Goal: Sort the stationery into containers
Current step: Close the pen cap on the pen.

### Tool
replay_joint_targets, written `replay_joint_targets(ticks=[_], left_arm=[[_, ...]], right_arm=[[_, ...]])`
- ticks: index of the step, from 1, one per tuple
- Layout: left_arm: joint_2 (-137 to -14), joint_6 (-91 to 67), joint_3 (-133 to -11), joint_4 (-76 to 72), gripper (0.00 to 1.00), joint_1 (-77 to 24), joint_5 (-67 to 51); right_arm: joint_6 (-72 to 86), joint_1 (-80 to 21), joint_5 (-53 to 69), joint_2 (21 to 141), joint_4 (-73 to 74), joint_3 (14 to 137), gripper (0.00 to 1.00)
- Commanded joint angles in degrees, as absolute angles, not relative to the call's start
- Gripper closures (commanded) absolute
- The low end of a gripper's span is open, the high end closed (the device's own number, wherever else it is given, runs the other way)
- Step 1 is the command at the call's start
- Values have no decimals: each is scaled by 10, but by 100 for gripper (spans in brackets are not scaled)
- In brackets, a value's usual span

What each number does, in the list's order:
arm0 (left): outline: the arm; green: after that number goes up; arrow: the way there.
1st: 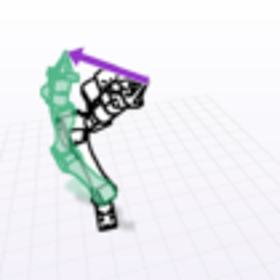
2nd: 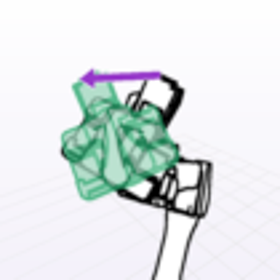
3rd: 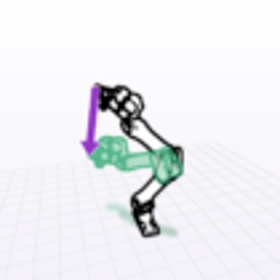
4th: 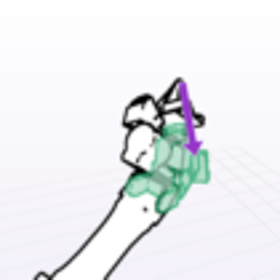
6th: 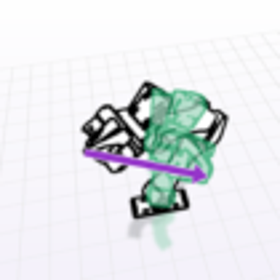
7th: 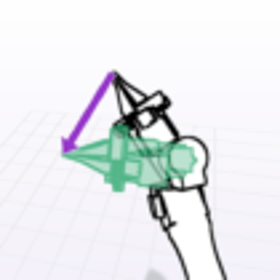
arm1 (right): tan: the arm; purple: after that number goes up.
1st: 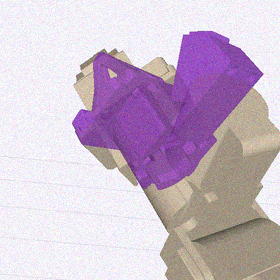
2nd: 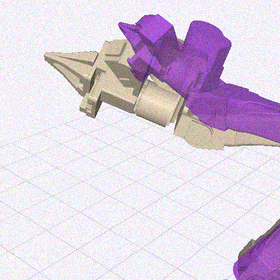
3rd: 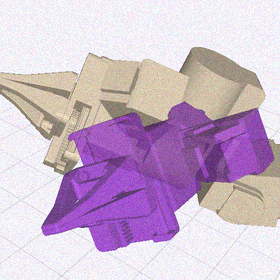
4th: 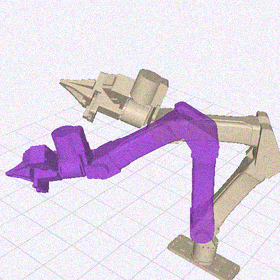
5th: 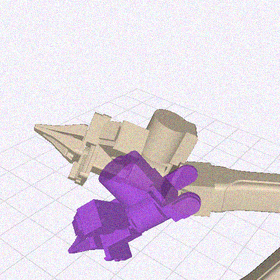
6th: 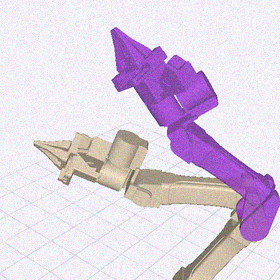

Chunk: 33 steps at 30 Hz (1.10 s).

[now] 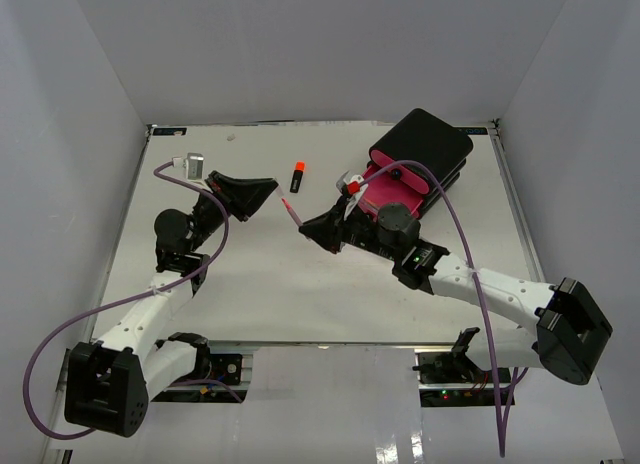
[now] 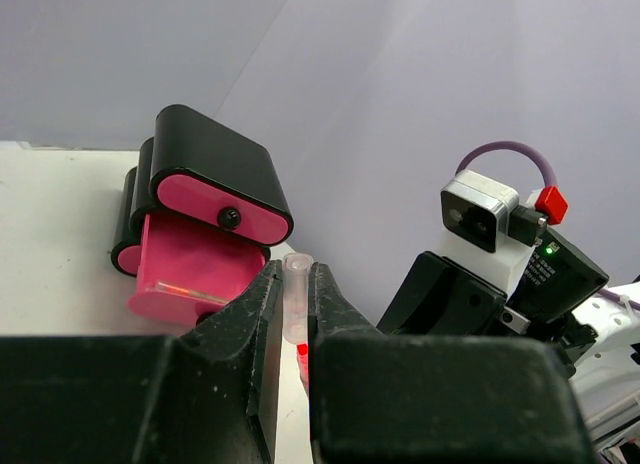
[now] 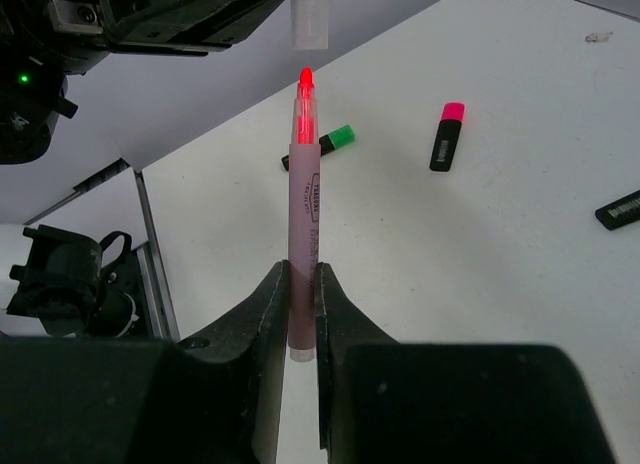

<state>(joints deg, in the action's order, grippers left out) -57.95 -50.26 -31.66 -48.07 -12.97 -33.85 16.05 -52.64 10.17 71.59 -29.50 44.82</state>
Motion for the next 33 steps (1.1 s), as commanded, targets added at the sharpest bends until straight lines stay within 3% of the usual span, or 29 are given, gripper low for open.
replay_joint_targets(ticks=[1,33], left_arm=[[-576,-507,-316,-494,100,-132,-336],[-608,-548,-310,-516,100,-131,-352]], right_arm=[[164,-531,91,699,-337,438,92],[166,-530,97,707,-358,428,92]])
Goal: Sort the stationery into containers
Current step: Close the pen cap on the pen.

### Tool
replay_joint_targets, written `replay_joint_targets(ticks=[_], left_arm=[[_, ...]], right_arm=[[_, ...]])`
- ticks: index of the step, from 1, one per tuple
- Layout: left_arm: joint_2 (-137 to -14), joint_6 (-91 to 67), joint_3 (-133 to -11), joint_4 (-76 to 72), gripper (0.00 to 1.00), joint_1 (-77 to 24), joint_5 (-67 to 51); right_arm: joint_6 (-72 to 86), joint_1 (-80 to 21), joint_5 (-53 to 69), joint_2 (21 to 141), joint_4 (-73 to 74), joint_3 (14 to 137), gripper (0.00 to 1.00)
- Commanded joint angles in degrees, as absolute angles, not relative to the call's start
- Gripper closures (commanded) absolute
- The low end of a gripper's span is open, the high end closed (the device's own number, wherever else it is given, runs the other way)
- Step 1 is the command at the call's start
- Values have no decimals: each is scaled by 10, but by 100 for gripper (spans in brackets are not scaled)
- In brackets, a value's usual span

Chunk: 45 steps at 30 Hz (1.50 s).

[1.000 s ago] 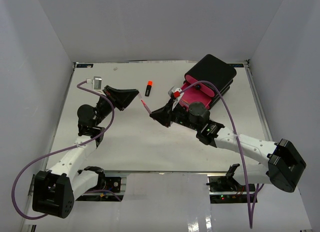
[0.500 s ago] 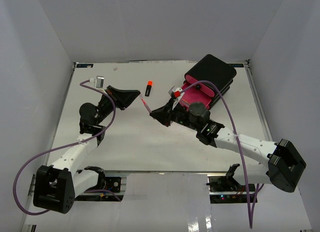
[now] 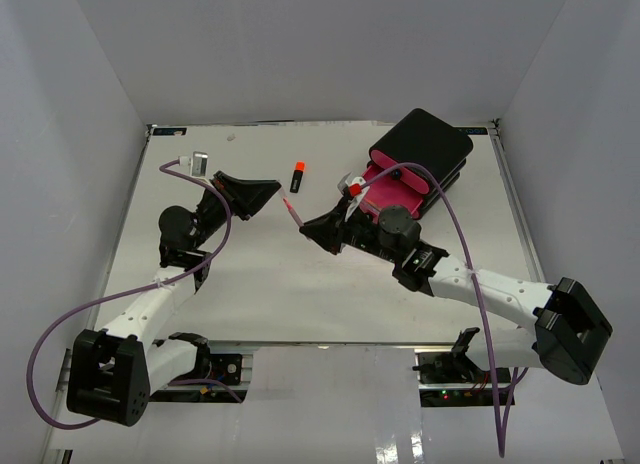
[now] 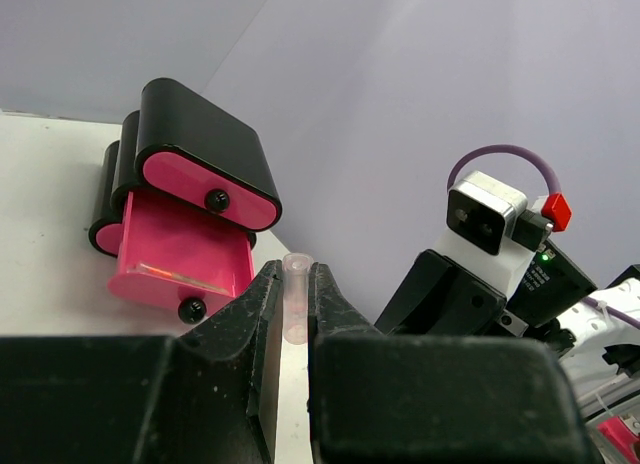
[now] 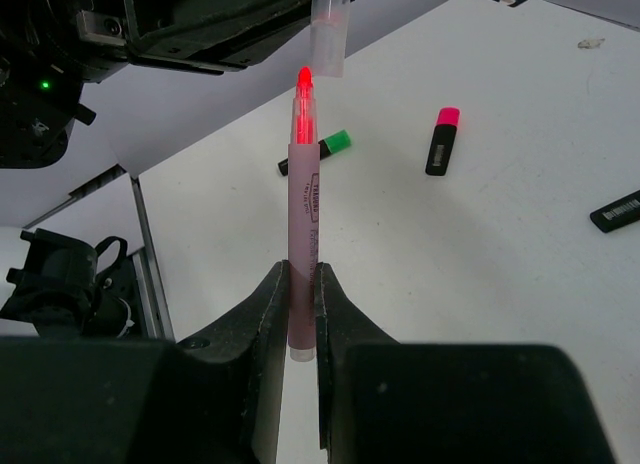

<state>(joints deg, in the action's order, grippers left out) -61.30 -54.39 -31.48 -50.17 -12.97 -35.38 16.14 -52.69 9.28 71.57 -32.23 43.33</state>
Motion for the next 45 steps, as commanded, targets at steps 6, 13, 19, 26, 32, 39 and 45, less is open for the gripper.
replay_joint_targets(ticks=[6,13,19,26,32,39,45], left_arm=[[-608,-551,-308,-517,100,-129,-351],[-608,-554,-309,-517,100,-129,-354],[-610,-554,-308,-515,100,-129,-356],[-616,-562,-309,-525,100,-129,-368],[-620,-563,-313,-520,100,-130,-373],[-625,-571,-309,-530,100,-129,-374],[-635,-596,-301,-562,100,-129,-382]], right_arm=[[169,-532,96,713,-359,426,92],[163,-532,84,712,-359,426,92],[161,-532,67,706,-358,421,92],[157,-532,63,705,-358,423,92],[157,-532,71,706,-368,425,92],[159,-532,74,707,-382,426,92],[163,-532,83,715,-403,434,92]])
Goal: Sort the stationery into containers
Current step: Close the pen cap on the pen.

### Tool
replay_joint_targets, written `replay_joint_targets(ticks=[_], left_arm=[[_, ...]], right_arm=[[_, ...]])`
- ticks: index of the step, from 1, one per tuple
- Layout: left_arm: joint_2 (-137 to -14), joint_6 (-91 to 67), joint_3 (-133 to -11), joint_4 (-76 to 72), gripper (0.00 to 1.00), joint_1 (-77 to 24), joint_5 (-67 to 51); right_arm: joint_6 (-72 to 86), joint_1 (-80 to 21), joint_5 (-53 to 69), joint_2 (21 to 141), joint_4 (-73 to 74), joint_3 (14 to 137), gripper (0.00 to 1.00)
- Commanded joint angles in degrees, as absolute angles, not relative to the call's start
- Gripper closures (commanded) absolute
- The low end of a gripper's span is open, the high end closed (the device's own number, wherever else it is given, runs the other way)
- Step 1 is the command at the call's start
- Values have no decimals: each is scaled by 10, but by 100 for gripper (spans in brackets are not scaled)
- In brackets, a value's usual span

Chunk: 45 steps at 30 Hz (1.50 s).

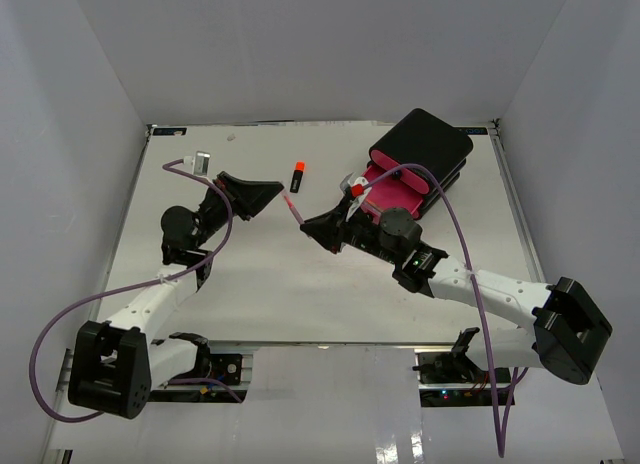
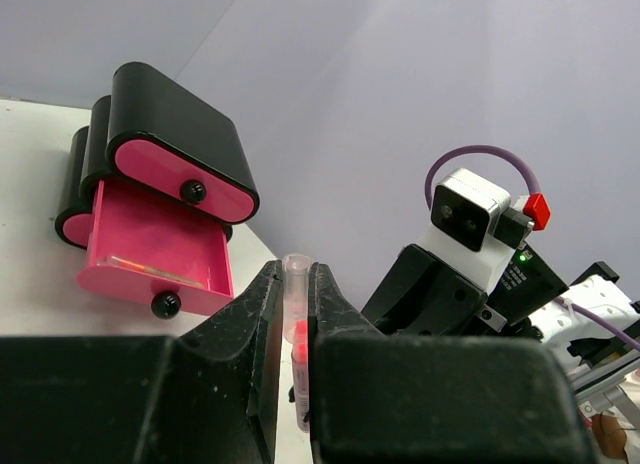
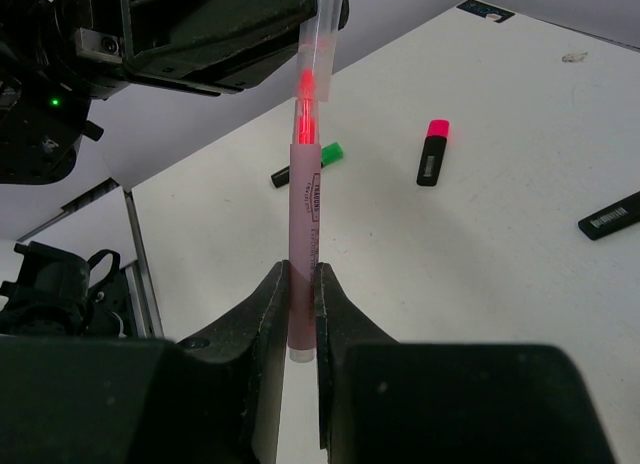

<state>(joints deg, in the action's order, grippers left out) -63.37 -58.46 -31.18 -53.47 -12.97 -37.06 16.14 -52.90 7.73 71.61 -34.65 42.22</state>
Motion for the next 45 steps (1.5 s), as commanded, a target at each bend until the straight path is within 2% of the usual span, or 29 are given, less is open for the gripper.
replay_joint_targets(ticks=[1,14,33,45], left_arm=[[-635,-597,-301,-562,100,-129,-381],[-642,-622,-287,-603,100,-130,-383],[-638,-561,-315,-517,100,-149,-396],[-670,-578,-323,-512,100,-160,-417]], right_arm=[[165,-533,85,716,-406,436,92],[190,-532,79,743,-499,442,92],[121,-523,82,744,-462,542,92],[113,-490,141,764,-454,627,92]])
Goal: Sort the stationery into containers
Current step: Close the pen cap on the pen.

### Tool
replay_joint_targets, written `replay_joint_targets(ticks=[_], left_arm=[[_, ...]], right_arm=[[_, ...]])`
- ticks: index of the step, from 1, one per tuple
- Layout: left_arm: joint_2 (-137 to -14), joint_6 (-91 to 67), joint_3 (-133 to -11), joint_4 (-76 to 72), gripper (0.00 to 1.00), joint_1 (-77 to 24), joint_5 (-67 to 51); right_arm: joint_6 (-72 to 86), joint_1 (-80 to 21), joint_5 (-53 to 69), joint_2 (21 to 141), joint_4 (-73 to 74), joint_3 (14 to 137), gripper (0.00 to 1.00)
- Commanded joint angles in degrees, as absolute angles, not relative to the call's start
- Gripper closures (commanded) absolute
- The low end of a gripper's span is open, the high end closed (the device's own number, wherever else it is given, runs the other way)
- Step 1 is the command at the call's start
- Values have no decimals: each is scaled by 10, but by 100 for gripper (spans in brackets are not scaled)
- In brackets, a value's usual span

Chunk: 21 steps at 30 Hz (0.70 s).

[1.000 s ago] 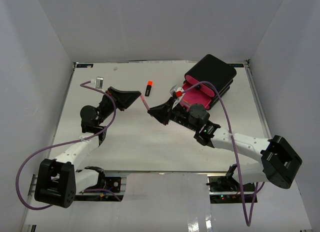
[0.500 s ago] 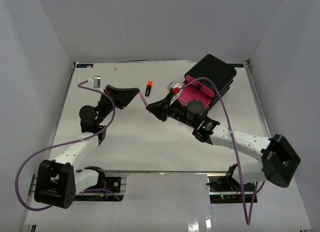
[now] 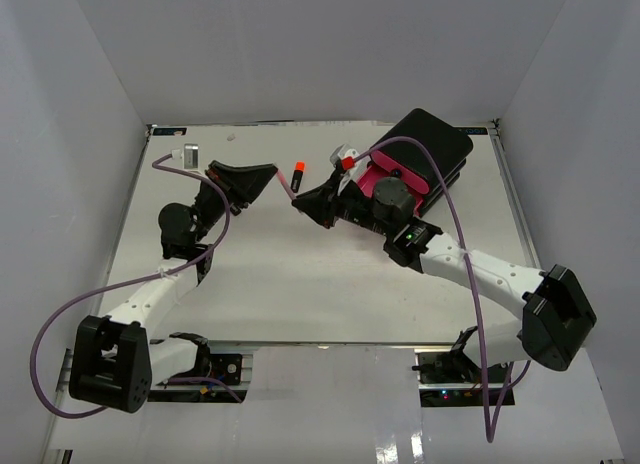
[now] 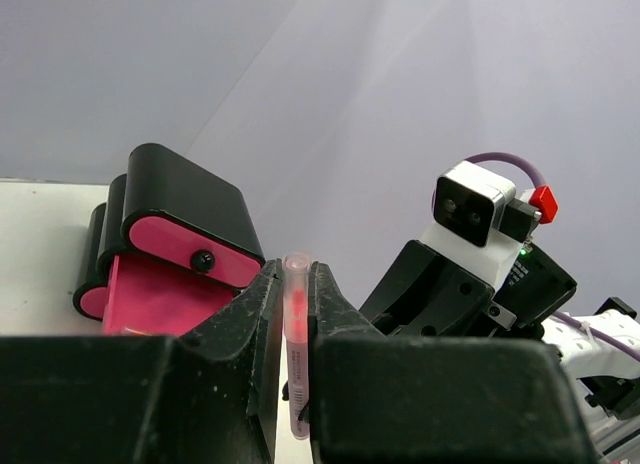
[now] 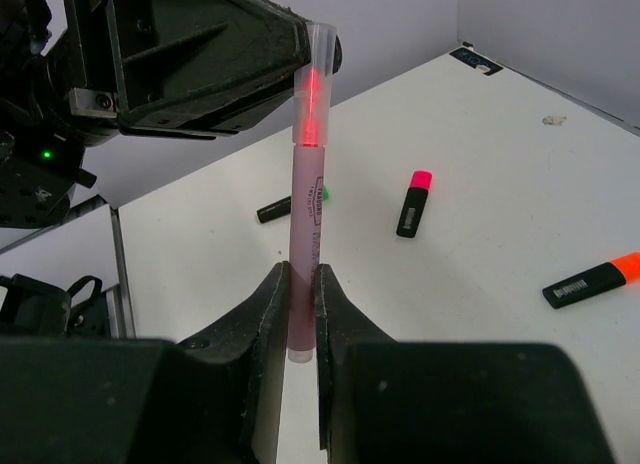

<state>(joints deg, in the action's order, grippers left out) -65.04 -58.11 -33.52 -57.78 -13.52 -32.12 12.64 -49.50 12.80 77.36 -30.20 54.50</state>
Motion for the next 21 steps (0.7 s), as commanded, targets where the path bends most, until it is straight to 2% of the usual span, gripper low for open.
replay_joint_targets(ticks=[1,15,21], left_arm=[[-671,-577,-327,-505,100,-162,-417],[-693,-543,-339,-435,100,-189,-403],[-700,-531,-346,-413,100,-196,-401]], right_arm=[[113,-488,142,767,-453,636,92],[120,-455,183,776,-446,712,92],[121,-440,188,766,-440,708,92]])
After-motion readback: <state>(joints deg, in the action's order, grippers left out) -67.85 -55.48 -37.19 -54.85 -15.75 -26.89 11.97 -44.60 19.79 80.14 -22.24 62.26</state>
